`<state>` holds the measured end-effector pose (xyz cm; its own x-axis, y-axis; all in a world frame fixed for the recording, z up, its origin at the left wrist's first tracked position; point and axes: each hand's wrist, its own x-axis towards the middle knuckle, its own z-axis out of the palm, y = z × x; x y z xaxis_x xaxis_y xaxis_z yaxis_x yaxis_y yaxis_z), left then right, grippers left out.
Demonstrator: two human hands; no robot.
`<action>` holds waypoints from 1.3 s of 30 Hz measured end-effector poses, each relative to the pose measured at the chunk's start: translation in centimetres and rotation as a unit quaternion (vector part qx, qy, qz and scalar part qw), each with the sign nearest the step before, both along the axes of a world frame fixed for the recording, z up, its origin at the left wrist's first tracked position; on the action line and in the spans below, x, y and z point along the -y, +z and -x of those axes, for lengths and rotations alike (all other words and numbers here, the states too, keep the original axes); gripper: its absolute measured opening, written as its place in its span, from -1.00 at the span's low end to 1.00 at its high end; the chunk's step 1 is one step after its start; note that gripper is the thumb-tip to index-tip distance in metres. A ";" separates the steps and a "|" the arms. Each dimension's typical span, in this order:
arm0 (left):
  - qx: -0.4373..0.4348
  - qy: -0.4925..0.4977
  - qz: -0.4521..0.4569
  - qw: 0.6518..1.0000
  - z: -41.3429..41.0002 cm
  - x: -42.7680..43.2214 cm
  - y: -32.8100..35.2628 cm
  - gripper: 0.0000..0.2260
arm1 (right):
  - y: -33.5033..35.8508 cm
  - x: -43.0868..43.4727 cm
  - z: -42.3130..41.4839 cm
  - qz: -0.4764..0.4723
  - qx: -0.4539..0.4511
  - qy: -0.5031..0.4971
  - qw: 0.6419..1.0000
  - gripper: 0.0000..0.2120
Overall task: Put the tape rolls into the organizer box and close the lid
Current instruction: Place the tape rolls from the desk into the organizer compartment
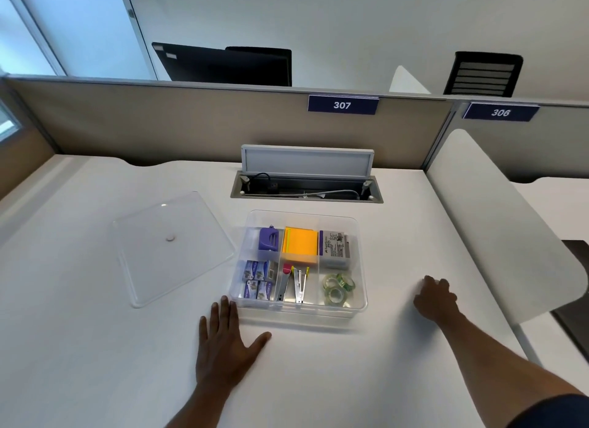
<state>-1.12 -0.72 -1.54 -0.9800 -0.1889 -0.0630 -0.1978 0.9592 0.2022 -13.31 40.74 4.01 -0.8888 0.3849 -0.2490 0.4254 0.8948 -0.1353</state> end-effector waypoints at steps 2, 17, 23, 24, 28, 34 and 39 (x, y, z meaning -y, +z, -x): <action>-0.001 0.000 0.000 1.000 0.0 0.0 0.0 -0.03 | 0.1 0.2 -0.3 -0.009 -0.039 0.019 0.999 -0.76; -0.003 -0.002 0.003 1.000 0.0 0.0 0.0 -0.03 | 6.5 11.2 2.5 0.146 -0.144 0.263 0.943 -0.56; -0.005 -0.001 -0.006 1.000 0.0 0.0 0.1 -0.02 | 5.9 13.7 1.3 0.132 -0.012 0.349 0.928 -0.56; -0.007 -0.001 -0.007 1.000 0.0 0.0 0.1 -0.02 | 5.7 13.8 1.1 0.126 0.004 0.353 0.927 -0.55; -0.009 -0.001 -0.011 1.000 0.0 0.0 0.1 -0.02 | 5.0 13.9 0.4 0.135 0.020 0.351 0.927 -0.48; -0.007 -0.002 -0.007 1.000 -0.1 0.0 0.0 -0.02 | 5.2 13.6 0.5 0.125 -0.121 0.270 0.947 -0.62; -0.009 -0.002 -0.004 1.000 0.0 0.0 0.1 -0.03 | 5.2 13.1 0.7 0.059 -0.155 0.214 0.963 -0.68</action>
<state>-1.10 -0.69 -1.48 -0.9818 -0.1843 -0.0462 -0.1899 0.9585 0.2127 -13.97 27.68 9.23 -0.9983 -0.0479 0.0334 -0.0559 0.9500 -0.3071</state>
